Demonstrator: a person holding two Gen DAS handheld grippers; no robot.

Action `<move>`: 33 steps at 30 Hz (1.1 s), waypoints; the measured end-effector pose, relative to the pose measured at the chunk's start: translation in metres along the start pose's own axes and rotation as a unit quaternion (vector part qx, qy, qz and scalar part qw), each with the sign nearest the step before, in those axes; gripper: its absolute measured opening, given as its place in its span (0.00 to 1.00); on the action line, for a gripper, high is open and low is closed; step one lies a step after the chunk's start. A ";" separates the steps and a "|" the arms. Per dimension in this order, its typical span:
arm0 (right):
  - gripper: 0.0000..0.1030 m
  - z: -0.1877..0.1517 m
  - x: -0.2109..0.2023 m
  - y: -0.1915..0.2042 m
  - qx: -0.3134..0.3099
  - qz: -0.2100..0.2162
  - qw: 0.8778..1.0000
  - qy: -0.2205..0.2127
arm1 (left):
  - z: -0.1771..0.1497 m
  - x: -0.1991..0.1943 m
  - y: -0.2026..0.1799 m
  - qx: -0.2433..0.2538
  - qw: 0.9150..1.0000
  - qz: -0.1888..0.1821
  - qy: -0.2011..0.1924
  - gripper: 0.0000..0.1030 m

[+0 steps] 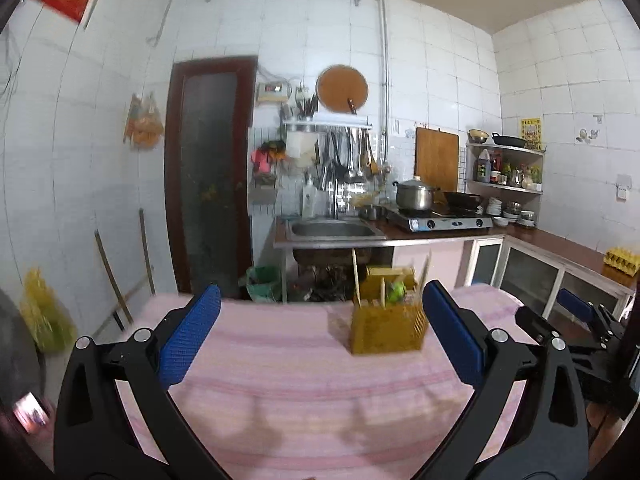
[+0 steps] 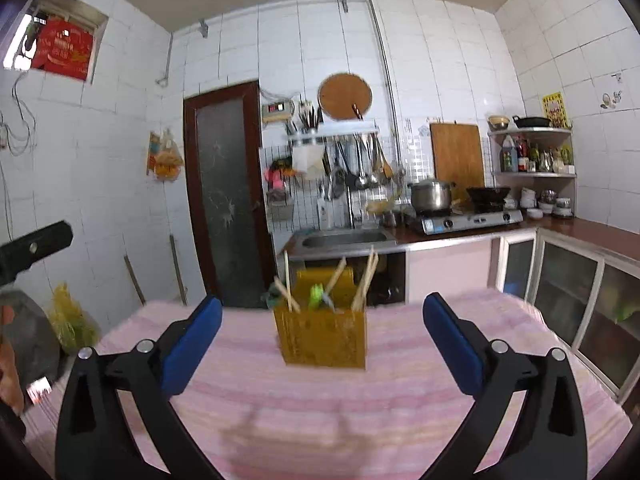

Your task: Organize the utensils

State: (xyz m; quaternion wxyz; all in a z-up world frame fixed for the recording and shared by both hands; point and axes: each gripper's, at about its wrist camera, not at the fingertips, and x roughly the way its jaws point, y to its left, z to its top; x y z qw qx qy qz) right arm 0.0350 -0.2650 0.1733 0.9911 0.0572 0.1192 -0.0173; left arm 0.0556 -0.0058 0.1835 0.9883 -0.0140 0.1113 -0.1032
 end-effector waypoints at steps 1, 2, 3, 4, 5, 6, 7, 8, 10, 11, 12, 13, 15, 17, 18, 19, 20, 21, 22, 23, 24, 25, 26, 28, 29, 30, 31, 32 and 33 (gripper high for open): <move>0.96 -0.013 -0.001 -0.001 -0.002 -0.006 1.000 0.006 | -0.014 -0.001 0.001 -0.006 1.000 -0.002 0.000 0.95; 0.96 -0.023 -0.003 -0.001 -0.003 -0.012 1.000 0.011 | -0.026 0.000 0.002 -0.010 1.000 -0.001 0.001 0.95; 0.96 -0.032 -0.003 -0.001 -0.005 -0.018 1.000 0.016 | -0.043 0.003 0.003 -0.014 1.000 0.003 0.004 0.95; 0.96 -0.044 -0.003 -0.001 -0.008 -0.024 0.999 0.021 | -0.057 0.008 0.004 -0.020 1.000 0.007 0.010 0.95; 0.96 -0.055 -0.003 -0.001 -0.011 -0.028 0.999 0.025 | -0.074 0.015 0.006 -0.029 0.999 0.013 0.025 0.95; 0.96 -0.062 -0.004 -0.001 -0.012 -0.030 0.999 0.028 | -0.082 0.019 0.007 -0.033 0.999 0.014 0.034 0.95; 0.96 -0.071 -0.004 -0.001 -0.014 -0.035 0.999 0.033 | -0.093 0.025 0.009 -0.039 0.998 0.012 0.042 0.95; 0.96 -0.078 -0.003 -0.001 -0.015 -0.039 0.999 0.035 | -0.102 0.029 0.011 -0.044 0.998 0.014 0.045 0.95; 0.96 -0.090 -0.003 -0.001 -0.016 -0.035 0.999 0.033 | -0.118 0.036 0.014 -0.052 0.997 0.024 0.044 0.95; 0.96 -0.095 -0.002 -0.001 -0.016 -0.032 0.999 0.034 | -0.125 0.037 0.015 -0.054 0.997 0.029 0.042 0.95; 0.96 -0.102 0.000 -0.002 -0.016 -0.034 0.999 0.037 | -0.130 0.038 0.015 -0.053 0.997 0.032 0.040 0.95; 0.96 -0.106 0.001 -0.002 -0.017 -0.035 0.998 0.039 | -0.134 0.039 0.015 -0.052 0.997 0.036 0.039 0.95; 0.96 -0.114 0.003 -0.002 -0.019 -0.038 0.998 0.037 | -0.142 0.043 0.014 -0.044 0.997 0.046 0.035 0.95; 0.96 -0.121 0.004 -0.001 -0.025 -0.041 0.998 0.036 | -0.149 0.044 0.012 -0.027 0.998 0.057 0.025 0.95; 0.96 -0.124 0.005 -0.001 -0.028 -0.041 0.998 0.039 | -0.152 0.044 0.012 -0.021 0.998 0.060 0.023 0.95; 0.96 -0.128 0.006 0.000 -0.029 -0.039 0.998 0.043 | -0.156 0.045 0.010 -0.013 0.998 0.063 0.024 0.95; 0.96 -0.129 0.006 0.001 -0.029 -0.040 0.998 0.043 | -0.159 0.046 0.009 -0.011 0.998 0.063 0.027 0.95; 0.96 -0.129 0.005 0.000 -0.028 -0.041 0.998 0.040 | -0.160 0.047 0.010 -0.011 0.998 0.061 0.030 0.95; 0.96 -0.128 0.002 -0.001 -0.025 -0.041 0.998 0.034 | -0.162 0.048 0.010 -0.012 0.998 0.059 0.033 0.95; 0.96 -0.128 0.001 -0.001 -0.023 -0.041 0.998 0.031 | -0.164 0.047 0.011 -0.013 0.998 0.058 0.035 0.95; 0.96 -0.128 0.001 -0.001 -0.022 -0.042 0.998 0.030 | -0.164 0.047 0.011 -0.014 0.998 0.058 0.035 0.95; 0.96 -0.129 0.000 -0.002 -0.022 -0.043 0.998 0.028 | -0.164 0.046 0.011 -0.016 0.998 0.057 0.033 0.95; 0.96 -0.129 0.000 -0.001 -0.023 -0.045 0.998 0.027 | -0.164 0.045 0.012 -0.017 0.998 0.056 0.030 0.95; 0.96 -0.129 -0.002 0.001 -0.027 -0.047 0.998 0.021 | -0.165 0.042 0.011 -0.018 0.998 0.055 0.024 0.95; 0.96 -0.129 -0.003 0.002 -0.030 -0.047 0.998 0.018 | -0.165 0.041 0.011 -0.017 0.998 0.053 0.024 0.95; 0.96 -0.129 -0.005 0.002 -0.032 -0.048 0.998 0.015 | -0.165 0.041 0.011 -0.017 0.998 0.053 0.025 0.95; 0.96 -0.129 -0.007 0.003 -0.034 -0.049 0.998 0.011 | -0.166 0.041 0.011 -0.016 0.998 0.052 0.028 0.95; 0.96 -0.129 -0.009 0.004 -0.034 -0.049 0.998 0.009 | -0.165 0.040 0.010 -0.015 0.998 0.053 0.029 0.95; 0.96 -0.129 -0.010 0.003 -0.034 -0.049 0.998 0.007 | -0.165 0.040 0.010 -0.014 0.998 0.056 0.029 0.95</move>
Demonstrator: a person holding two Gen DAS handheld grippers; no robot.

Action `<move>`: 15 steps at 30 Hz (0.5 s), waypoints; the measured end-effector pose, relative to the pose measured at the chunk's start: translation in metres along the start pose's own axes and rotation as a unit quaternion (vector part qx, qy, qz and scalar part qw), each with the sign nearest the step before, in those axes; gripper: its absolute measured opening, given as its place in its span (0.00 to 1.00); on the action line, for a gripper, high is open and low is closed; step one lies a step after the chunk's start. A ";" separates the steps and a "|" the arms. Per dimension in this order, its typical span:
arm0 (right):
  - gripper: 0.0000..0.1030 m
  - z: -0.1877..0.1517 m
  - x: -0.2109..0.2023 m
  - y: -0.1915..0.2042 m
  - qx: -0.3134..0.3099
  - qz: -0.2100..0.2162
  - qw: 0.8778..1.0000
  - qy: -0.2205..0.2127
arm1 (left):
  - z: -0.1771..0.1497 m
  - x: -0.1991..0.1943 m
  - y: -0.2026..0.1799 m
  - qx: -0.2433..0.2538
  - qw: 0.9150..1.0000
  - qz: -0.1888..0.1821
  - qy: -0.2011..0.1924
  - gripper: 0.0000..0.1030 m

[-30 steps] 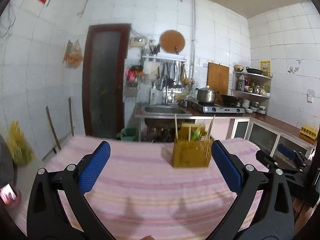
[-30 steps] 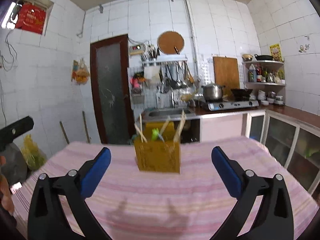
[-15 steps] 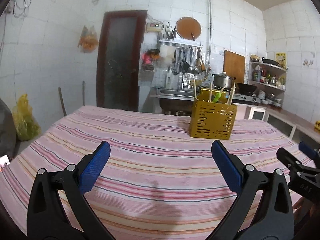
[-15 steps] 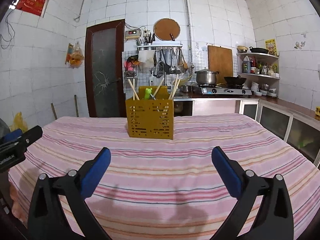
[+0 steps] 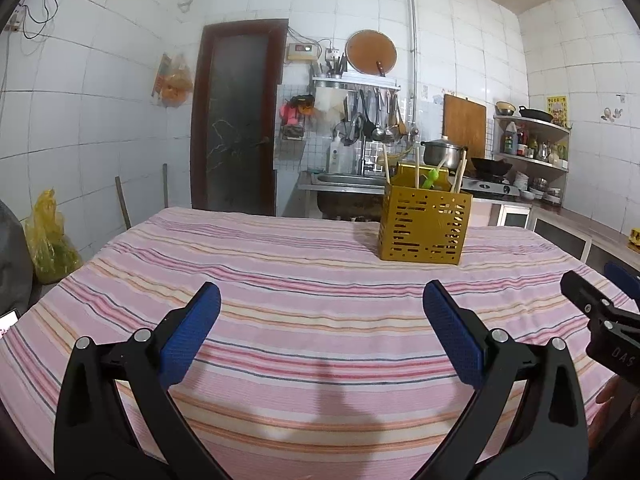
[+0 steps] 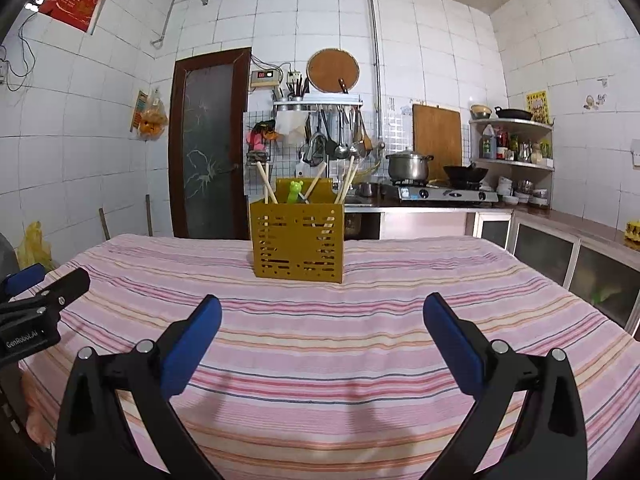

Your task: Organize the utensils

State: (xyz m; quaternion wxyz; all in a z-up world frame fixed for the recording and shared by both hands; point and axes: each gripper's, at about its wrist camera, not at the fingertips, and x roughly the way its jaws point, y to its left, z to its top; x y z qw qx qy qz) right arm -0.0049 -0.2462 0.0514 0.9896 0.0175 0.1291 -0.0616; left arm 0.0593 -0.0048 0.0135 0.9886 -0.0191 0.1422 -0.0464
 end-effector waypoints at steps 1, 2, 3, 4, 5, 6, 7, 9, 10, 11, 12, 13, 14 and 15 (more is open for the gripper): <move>0.96 0.000 -0.001 -0.001 0.001 0.000 1.000 -0.001 | 0.000 0.000 0.000 0.000 1.000 0.002 0.000 0.95; 0.96 0.000 -0.001 -0.001 0.003 0.000 1.000 -0.001 | 0.000 0.001 0.000 -0.001 1.000 0.001 0.000 0.95; 0.96 0.001 0.000 -0.002 0.004 0.001 1.000 -0.001 | 0.000 0.001 0.001 -0.003 1.000 -0.001 0.001 0.95; 0.96 0.001 0.000 -0.002 0.005 0.001 1.000 0.000 | 0.000 0.001 0.001 -0.004 1.000 -0.001 0.001 0.95; 0.96 0.001 0.000 -0.002 0.005 0.002 1.000 0.002 | 0.000 0.001 0.002 -0.005 1.000 -0.002 0.002 0.95; 0.96 0.002 0.001 -0.002 0.005 0.002 1.000 0.002 | 0.000 0.002 0.003 -0.006 1.000 -0.003 0.002 0.95; 0.96 0.002 0.001 -0.002 0.005 0.002 1.000 0.003 | 0.000 0.002 0.003 -0.007 1.000 -0.003 0.001 0.95; 0.96 0.002 0.001 -0.002 0.005 0.002 1.000 0.003 | 0.000 0.001 0.004 -0.007 1.000 -0.003 -0.001 0.95; 0.96 0.002 0.001 -0.002 0.005 0.002 1.000 0.003 | 0.000 0.001 0.004 -0.007 1.000 -0.003 -0.002 0.95; 0.96 0.003 0.001 -0.003 0.005 0.002 1.000 0.003 | 0.000 0.000 0.005 -0.007 1.000 -0.002 -0.003 0.95; 0.96 0.003 0.001 -0.003 0.006 0.002 1.000 0.002 | 0.000 0.000 0.005 -0.007 1.000 -0.001 -0.004 0.95; 0.96 0.003 0.001 -0.003 0.006 0.002 1.000 0.002 | -0.001 -0.001 0.006 -0.007 1.000 -0.001 -0.006 0.95; 0.96 0.003 0.001 -0.003 0.006 0.002 1.000 0.002 | -0.001 -0.002 0.006 -0.007 1.000 0.000 -0.008 0.95; 0.96 0.002 0.001 -0.003 0.007 0.002 1.000 0.002 | 0.000 -0.002 0.006 -0.007 1.000 0.000 -0.009 0.95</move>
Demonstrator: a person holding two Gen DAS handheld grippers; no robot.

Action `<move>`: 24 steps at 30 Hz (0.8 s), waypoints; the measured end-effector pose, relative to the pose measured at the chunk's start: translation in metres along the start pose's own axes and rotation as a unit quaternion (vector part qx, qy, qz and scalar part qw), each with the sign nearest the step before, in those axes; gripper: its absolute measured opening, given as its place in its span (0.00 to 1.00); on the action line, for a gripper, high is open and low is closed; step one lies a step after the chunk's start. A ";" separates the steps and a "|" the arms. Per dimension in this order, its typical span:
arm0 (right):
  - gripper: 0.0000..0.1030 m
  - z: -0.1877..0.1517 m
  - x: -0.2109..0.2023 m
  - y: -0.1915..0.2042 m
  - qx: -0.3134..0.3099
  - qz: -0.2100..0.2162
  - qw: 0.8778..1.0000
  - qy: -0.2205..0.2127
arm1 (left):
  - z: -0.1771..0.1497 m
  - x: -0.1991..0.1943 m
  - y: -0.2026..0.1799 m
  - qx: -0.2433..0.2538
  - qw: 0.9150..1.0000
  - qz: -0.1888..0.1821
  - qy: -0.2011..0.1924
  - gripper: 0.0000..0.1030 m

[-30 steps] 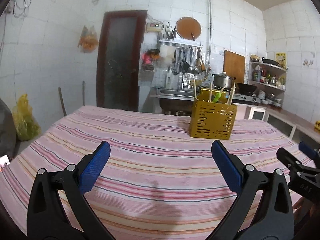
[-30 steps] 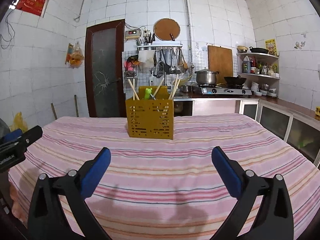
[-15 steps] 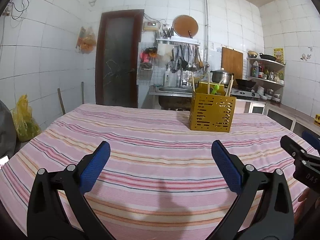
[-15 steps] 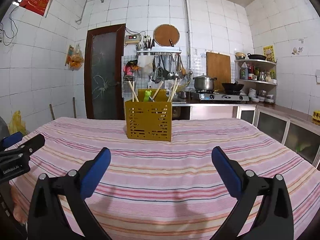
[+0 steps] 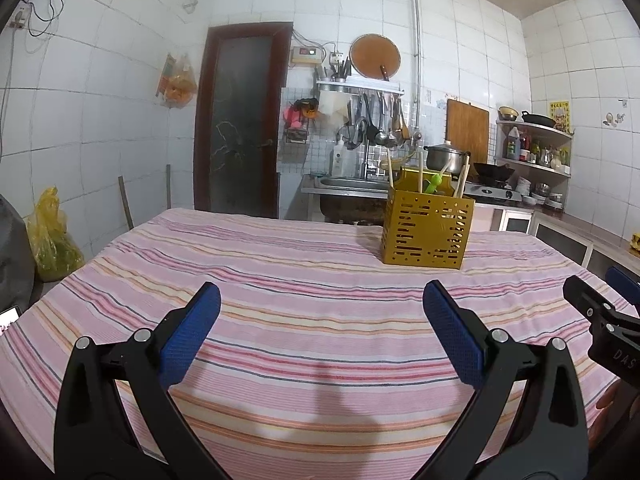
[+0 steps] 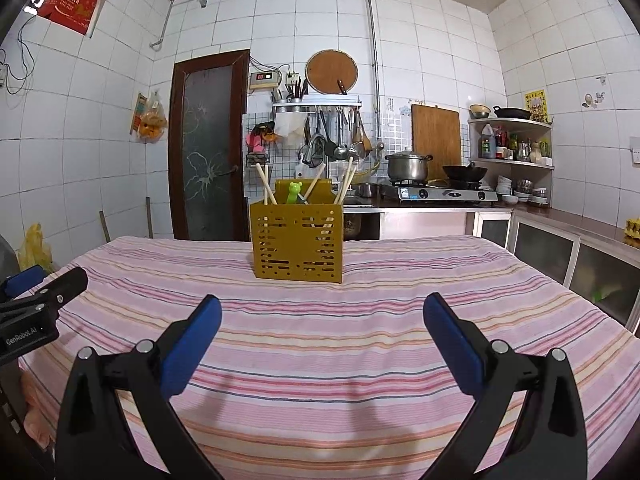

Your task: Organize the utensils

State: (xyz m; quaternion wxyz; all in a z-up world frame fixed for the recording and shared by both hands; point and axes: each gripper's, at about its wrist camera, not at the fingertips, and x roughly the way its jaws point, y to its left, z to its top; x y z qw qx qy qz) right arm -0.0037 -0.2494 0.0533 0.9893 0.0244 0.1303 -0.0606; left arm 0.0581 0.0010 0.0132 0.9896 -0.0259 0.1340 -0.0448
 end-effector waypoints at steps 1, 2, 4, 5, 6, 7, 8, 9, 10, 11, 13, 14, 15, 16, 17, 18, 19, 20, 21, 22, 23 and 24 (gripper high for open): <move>0.96 0.000 0.000 0.000 0.000 0.000 1.000 0.000 | 0.000 0.000 -0.001 0.001 1.000 0.000 -0.001 0.95; 0.96 0.000 0.000 0.000 0.000 0.000 1.000 0.000 | -0.001 -0.001 -0.002 0.003 1.000 0.001 -0.001 0.95; 0.96 0.000 0.000 0.000 0.000 0.000 1.000 0.000 | 0.000 0.000 -0.002 0.005 1.000 0.001 -0.002 0.95; 0.96 0.000 0.001 0.000 0.000 0.000 1.000 0.000 | 0.000 0.000 -0.002 0.007 1.000 0.002 -0.002 0.95; 0.96 -0.001 0.000 0.000 0.000 0.000 1.000 0.000 | 0.000 -0.001 -0.003 0.008 1.000 0.002 -0.004 0.95; 0.96 0.000 0.000 0.000 0.000 0.000 1.000 0.000 | 0.000 -0.002 -0.003 0.008 1.000 0.003 -0.005 0.95; 0.96 0.000 0.000 0.000 0.000 -0.001 1.000 -0.001 | -0.001 -0.002 -0.003 0.009 1.000 0.003 -0.005 0.95; 0.96 -0.001 0.000 0.000 0.000 -0.001 1.000 -0.001 | -0.001 -0.002 -0.003 0.009 1.000 0.004 -0.006 0.95; 0.96 -0.001 0.000 0.000 -0.001 -0.003 1.000 -0.001 | -0.001 -0.002 -0.003 0.009 1.000 0.004 -0.006 0.95; 0.96 -0.001 0.000 -0.001 -0.001 -0.003 1.000 -0.001 | -0.001 -0.002 -0.003 0.008 1.000 0.004 -0.005 0.95; 0.96 -0.002 0.000 -0.001 -0.001 -0.005 1.000 -0.001 | -0.001 -0.002 -0.003 0.008 1.000 0.004 -0.004 0.95; 0.96 -0.002 0.000 -0.002 -0.001 -0.006 1.000 -0.001 | -0.001 -0.002 -0.003 0.008 1.000 0.005 -0.004 0.95; 0.96 -0.002 0.000 -0.002 -0.001 -0.006 1.000 -0.001 | -0.001 -0.002 -0.003 0.008 1.000 0.006 -0.003 0.95; 0.96 -0.003 -0.001 -0.001 -0.001 -0.007 1.000 -0.001 | -0.001 -0.002 -0.003 0.008 1.000 0.007 -0.003 0.95; 0.96 -0.003 -0.001 -0.002 -0.001 -0.007 1.000 -0.001 | -0.002 -0.002 -0.003 0.008 1.000 0.008 -0.004 0.95; 0.96 -0.003 -0.001 -0.002 -0.001 -0.007 1.000 -0.001 | -0.001 -0.002 -0.003 0.008 1.000 0.008 -0.004 0.95; 0.96 -0.003 -0.001 -0.002 -0.001 -0.007 1.000 -0.001 | -0.002 -0.003 -0.004 0.009 1.000 0.009 -0.004 0.95; 0.96 -0.003 -0.001 -0.002 -0.001 -0.007 1.000 -0.001 | -0.001 -0.002 -0.004 0.009 1.000 0.010 -0.004 0.95; 0.96 -0.003 -0.001 -0.002 -0.001 -0.008 1.000 -0.001 | -0.002 -0.002 -0.004 0.010 1.000 0.011 -0.003 0.95; 0.96 -0.003 -0.002 -0.003 -0.001 -0.010 1.000 -0.002 | -0.002 -0.002 -0.004 0.010 1.000 0.013 -0.003 0.95; 0.96 -0.003 -0.002 -0.003 -0.001 -0.012 1.000 -0.002 | -0.002 -0.003 -0.004 0.011 1.000 0.016 -0.003 0.95; 0.96 -0.003 -0.002 -0.003 -0.001 -0.014 1.000 -0.003 | -0.001 -0.002 -0.004 0.011 1.000 0.019 -0.004 0.95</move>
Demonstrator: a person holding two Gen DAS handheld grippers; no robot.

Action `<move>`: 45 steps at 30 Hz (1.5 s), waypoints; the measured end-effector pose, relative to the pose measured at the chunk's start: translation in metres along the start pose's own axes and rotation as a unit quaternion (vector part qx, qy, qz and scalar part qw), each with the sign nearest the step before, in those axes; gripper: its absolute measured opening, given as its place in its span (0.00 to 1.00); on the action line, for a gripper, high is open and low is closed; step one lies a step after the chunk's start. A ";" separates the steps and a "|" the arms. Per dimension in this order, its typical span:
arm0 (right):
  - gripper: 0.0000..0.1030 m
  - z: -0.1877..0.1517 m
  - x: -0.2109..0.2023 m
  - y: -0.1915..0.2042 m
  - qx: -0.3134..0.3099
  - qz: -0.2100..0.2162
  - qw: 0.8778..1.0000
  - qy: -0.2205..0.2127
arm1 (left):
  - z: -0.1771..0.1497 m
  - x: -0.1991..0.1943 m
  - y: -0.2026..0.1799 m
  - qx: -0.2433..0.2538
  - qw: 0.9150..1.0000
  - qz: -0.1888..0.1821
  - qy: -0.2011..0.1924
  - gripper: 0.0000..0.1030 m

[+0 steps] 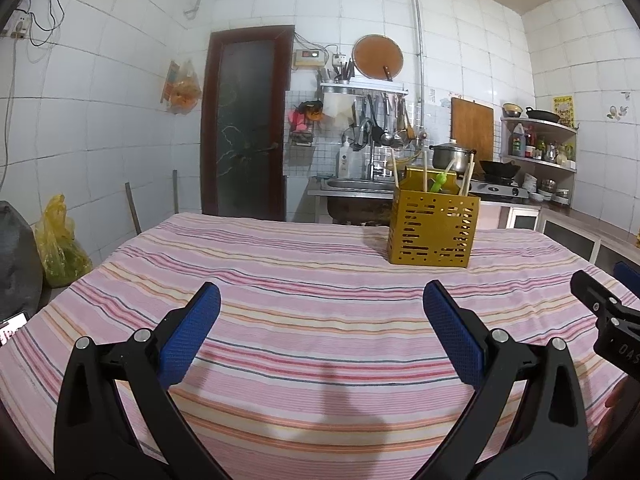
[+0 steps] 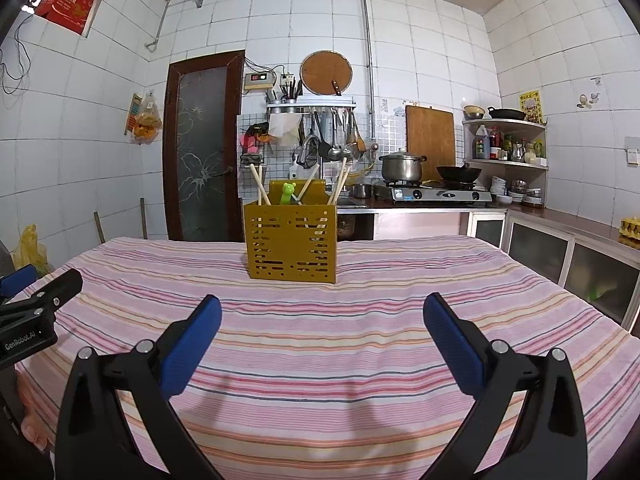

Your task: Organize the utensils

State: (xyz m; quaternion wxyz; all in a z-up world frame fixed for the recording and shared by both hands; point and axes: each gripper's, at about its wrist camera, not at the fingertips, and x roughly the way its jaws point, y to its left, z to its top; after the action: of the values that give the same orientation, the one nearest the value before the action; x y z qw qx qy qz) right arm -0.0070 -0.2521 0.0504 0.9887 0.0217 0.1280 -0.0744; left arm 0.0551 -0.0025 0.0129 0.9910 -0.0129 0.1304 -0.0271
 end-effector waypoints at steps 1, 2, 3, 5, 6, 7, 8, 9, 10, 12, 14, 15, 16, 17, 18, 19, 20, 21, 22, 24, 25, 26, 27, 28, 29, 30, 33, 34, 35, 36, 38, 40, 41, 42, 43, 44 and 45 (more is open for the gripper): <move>0.96 0.000 0.000 0.000 0.001 -0.002 1.000 -0.001 | 0.000 0.000 0.000 0.001 1.000 0.004 -0.001 0.95; 0.96 0.000 0.000 0.000 0.001 -0.005 1.000 -0.001 | 0.000 -0.001 -0.001 0.001 1.000 0.006 -0.002 0.95; 0.96 0.000 -0.001 0.000 0.001 -0.005 1.000 -0.002 | 0.000 -0.002 -0.001 0.002 1.000 0.009 -0.003 0.95; 0.96 0.000 -0.002 -0.001 0.002 -0.007 1.000 -0.002 | 0.000 -0.003 -0.002 0.005 1.000 0.015 -0.004 0.95; 0.96 0.000 -0.002 -0.002 0.002 -0.008 1.000 -0.002 | 0.001 -0.003 -0.002 0.006 1.000 0.016 -0.004 0.95; 0.96 0.000 -0.002 -0.002 0.002 -0.008 1.000 -0.003 | 0.001 -0.003 -0.002 0.006 1.000 0.016 -0.004 0.95; 0.96 -0.001 -0.003 -0.002 0.002 -0.009 1.000 -0.003 | 0.001 -0.003 -0.002 0.006 1.000 0.016 -0.004 0.95; 0.96 0.000 -0.002 -0.001 0.002 -0.010 1.000 -0.003 | 0.001 -0.003 -0.002 0.005 1.000 0.015 -0.004 0.95; 0.96 0.000 -0.002 -0.001 0.002 -0.010 1.000 -0.003 | 0.001 -0.003 -0.002 0.005 1.000 0.015 -0.004 0.95; 0.96 0.000 -0.003 -0.002 0.002 -0.011 1.000 -0.004 | 0.001 -0.003 -0.003 0.006 1.000 0.013 -0.003 0.95; 0.96 0.000 -0.003 -0.001 0.002 -0.012 1.000 -0.004 | 0.001 -0.003 -0.004 0.007 1.000 0.011 -0.003 0.95; 0.96 0.000 -0.003 -0.001 0.002 -0.012 1.000 -0.004 | 0.001 -0.003 -0.004 0.008 1.000 0.010 -0.003 0.95; 0.96 0.000 -0.004 -0.002 0.002 -0.012 1.000 -0.004 | 0.001 -0.002 -0.004 0.008 1.000 0.009 -0.002 0.95; 0.96 0.000 -0.003 -0.002 0.001 -0.012 1.000 -0.004 | 0.001 -0.002 -0.004 0.008 1.000 0.009 -0.002 0.95; 0.96 0.000 -0.004 -0.002 0.001 -0.012 1.000 -0.004 | 0.001 -0.002 -0.004 0.008 1.000 0.009 -0.002 0.95; 0.96 0.000 -0.004 -0.002 0.001 -0.013 1.000 -0.004 | 0.001 -0.002 -0.004 0.008 1.000 0.009 -0.002 0.95; 0.96 0.000 -0.005 -0.003 0.002 -0.013 1.000 -0.004 | 0.001 -0.002 -0.004 0.007 1.000 0.009 -0.002 0.95; 0.96 0.000 -0.004 -0.003 0.001 -0.012 1.000 -0.004 | 0.001 -0.002 -0.004 0.008 1.000 0.009 -0.002 0.95; 0.96 0.000 -0.005 -0.003 0.001 -0.013 1.000 -0.004 | 0.001 -0.002 -0.004 0.008 1.000 0.009 -0.002 0.95; 0.96 0.000 -0.005 -0.003 0.001 -0.012 1.000 -0.004 | 0.001 -0.002 -0.004 0.008 1.000 0.009 -0.003 0.95; 0.96 0.000 -0.005 -0.003 0.001 -0.012 1.000 -0.004 | 0.001 -0.002 -0.004 0.008 1.000 0.009 -0.003 0.95; 0.96 0.000 -0.005 -0.004 0.002 -0.013 1.000 -0.005 | 0.001 -0.002 -0.004 0.008 1.000 0.009 -0.003 0.95; 0.96 0.001 -0.006 -0.005 0.003 -0.013 1.000 -0.005 | 0.001 -0.002 -0.004 0.008 1.000 0.009 -0.002 0.95; 0.96 0.002 -0.006 -0.006 0.003 -0.014 1.000 -0.006 | 0.001 -0.001 -0.004 0.008 1.000 0.009 -0.002 0.95; 0.96 0.002 -0.006 -0.006 0.004 -0.014 1.000 -0.006 | 0.001 -0.001 -0.004 0.008 1.000 0.008 -0.001 0.95; 0.96 0.002 -0.007 -0.007 0.004 -0.014 1.000 -0.006 | 0.001 -0.001 -0.004 0.008 1.000 0.008 -0.001 0.95; 0.96 0.002 -0.007 -0.007 0.004 -0.015 1.000 -0.006 | 0.001 -0.001 -0.004 0.008 1.000 0.008 -0.001 0.95; 0.96 0.002 -0.007 -0.007 0.004 -0.015 1.000 -0.006 | 0.001 -0.001 -0.004 0.008 1.000 0.008 -0.001 0.95; 0.96 0.002 -0.007 -0.007 0.004 -0.015 1.000 -0.007 | 0.001 -0.001 -0.004 0.008 1.000 0.008 -0.001 0.95; 0.96 0.002 -0.007 -0.007 0.005 -0.015 1.000 -0.007 | 0.001 -0.001 -0.004 0.008 1.000 0.008 -0.002 0.95; 0.96 0.002 -0.007 -0.007 0.005 -0.015 1.000 -0.007 | 0.001 -0.001 -0.004 0.008 1.000 0.008 -0.003 0.95; 0.96 0.002 -0.007 -0.008 0.005 -0.015 1.000 -0.007 | 0.001 -0.001 -0.005 0.009 1.000 0.008 -0.003 0.95; 0.96 0.002 -0.007 -0.008 0.005 -0.015 1.000 -0.006 | 0.001 0.000 -0.005 0.009 1.000 0.008 -0.003 0.95; 0.96 0.002 -0.007 -0.008 0.005 -0.015 1.000 -0.006 | 0.001 -0.001 -0.005 0.009 1.000 0.008 -0.003 0.95; 0.96 0.002 -0.007 -0.008 0.005 -0.015 1.000 -0.007 | 0.001 -0.001 -0.005 0.009 1.000 0.008 -0.003 0.95; 0.96 0.002 -0.007 -0.008 0.005 -0.015 1.000 -0.007 | 0.001 -0.001 -0.005 0.009 1.000 0.008 -0.003 0.95; 0.96 0.002 -0.007 -0.009 0.005 -0.015 1.000 -0.007 | 0.001 -0.001 -0.005 0.009 1.000 0.008 -0.003 0.95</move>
State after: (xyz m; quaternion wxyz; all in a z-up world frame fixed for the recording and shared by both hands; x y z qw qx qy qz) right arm -0.0149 -0.2596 0.0544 0.9882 0.0240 0.1214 -0.0898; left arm 0.0543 -0.0071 0.0141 0.9916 -0.0030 0.1274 -0.0204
